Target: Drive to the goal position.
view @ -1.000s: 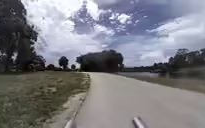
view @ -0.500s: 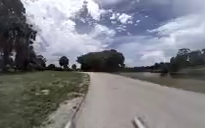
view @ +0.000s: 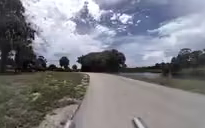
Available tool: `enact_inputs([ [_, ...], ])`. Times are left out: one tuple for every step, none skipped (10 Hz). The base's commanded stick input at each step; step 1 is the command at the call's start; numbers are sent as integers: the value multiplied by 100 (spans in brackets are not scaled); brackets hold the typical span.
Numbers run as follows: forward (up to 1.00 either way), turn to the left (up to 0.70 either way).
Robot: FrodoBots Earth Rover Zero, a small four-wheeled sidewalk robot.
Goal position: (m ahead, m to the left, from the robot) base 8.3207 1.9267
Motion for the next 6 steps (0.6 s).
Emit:
enact_inputs([
  [85,0],
  [85,0],
  [85,0],
  [85,0],
  [85,0],
  [85,0],
])
